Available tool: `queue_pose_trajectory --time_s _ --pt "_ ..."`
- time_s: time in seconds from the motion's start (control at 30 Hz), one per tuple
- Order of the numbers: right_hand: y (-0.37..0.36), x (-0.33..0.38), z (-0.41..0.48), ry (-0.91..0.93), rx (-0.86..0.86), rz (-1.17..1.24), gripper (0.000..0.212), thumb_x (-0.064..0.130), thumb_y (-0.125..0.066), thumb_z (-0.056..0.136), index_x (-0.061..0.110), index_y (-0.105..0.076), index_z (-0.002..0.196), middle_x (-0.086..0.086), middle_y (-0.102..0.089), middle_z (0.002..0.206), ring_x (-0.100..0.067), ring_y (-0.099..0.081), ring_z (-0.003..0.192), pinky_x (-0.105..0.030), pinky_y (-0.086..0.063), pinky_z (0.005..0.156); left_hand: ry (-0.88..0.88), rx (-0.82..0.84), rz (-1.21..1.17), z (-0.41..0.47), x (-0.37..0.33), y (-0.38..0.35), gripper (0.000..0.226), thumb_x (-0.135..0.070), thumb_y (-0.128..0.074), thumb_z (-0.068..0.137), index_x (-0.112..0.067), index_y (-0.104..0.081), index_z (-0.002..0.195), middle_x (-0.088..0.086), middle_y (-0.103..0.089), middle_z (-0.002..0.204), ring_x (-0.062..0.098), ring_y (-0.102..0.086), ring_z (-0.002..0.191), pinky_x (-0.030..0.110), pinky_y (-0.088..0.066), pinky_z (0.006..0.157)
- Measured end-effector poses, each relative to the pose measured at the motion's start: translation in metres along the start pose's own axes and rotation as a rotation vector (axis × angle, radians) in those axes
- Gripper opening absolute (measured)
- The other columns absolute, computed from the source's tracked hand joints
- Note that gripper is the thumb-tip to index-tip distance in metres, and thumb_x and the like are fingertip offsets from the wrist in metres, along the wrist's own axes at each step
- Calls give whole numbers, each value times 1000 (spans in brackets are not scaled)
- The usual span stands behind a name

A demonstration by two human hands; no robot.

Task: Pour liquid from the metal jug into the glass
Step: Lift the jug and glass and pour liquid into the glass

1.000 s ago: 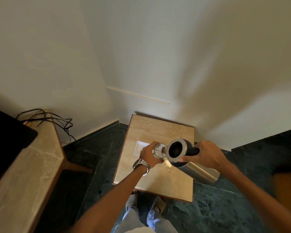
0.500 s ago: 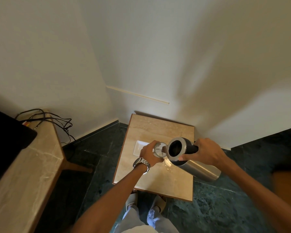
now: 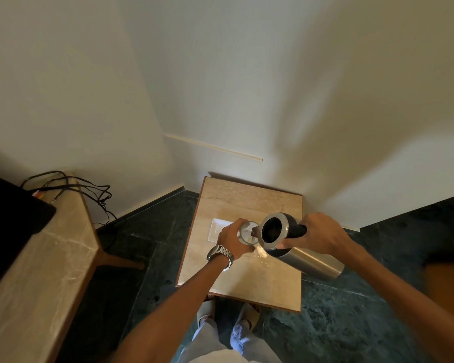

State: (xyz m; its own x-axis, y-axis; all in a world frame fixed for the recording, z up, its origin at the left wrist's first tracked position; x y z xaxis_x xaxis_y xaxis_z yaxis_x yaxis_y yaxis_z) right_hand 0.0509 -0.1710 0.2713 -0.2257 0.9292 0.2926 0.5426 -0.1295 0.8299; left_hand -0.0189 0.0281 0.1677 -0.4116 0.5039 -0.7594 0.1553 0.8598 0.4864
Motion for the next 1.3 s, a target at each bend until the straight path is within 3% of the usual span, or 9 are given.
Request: queue_pose_trajectory --time_s 0.2,0.4,0.57,0.83,1.3 --pt "1 1 3 -3 19 11 105 105 -42 30 20 -72 84 6 -69 64 -12 -66 57 -22 -56 58 5 5 5 1 0 -1 73 -28 -91 69 -20 -56 133 6 -70 126 29 -67 115 45 -57 101" --pt "1 3 4 -8 44 24 81 97 -50 37 28 -62 78 13 -63 61 -9 -64 55 -15 -46 52 3 -3 -9 2 0 -1 73 -27 -91 69 -19 -56 132 6 -70 126 29 -66 116 45 -57 101" --pt "-1 -1 7 -17 33 28 92 98 -50 36 22 -70 84 9 -67 65 -10 -65 56 -16 -50 53 0 -11 -15 3 -2 -1 72 -26 -91 69 -18 -57 132 6 -70 126 29 -66 116 45 -57 101" --pt "-2 0 7 -22 45 20 55 83 -73 57 34 -55 73 17 -59 59 -5 -60 52 -12 -39 48 -9 -18 -5 1 -2 -1 72 -27 -91 69 -17 -57 132 6 -70 126 28 -65 116 45 -57 101" --pt "-3 0 8 -15 33 -17 60 80 -75 59 27 -60 82 14 -61 62 -7 -61 55 -14 -43 49 -3 -16 -29 -1 -2 -3 71 -24 -91 69 -18 -58 131 6 -70 125 28 -66 114 45 -58 98"
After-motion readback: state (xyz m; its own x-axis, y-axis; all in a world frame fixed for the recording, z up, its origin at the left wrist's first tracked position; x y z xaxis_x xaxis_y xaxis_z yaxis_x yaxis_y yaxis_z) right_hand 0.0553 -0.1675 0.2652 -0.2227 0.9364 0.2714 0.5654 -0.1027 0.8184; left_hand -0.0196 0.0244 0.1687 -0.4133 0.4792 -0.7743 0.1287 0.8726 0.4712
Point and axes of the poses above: each hand's wrist, its own z-axis towards the middle knuckle, its own y-axis out of the back of the hand, x = y × z, the point moved 6 cm from there along z, towards the middle knuckle
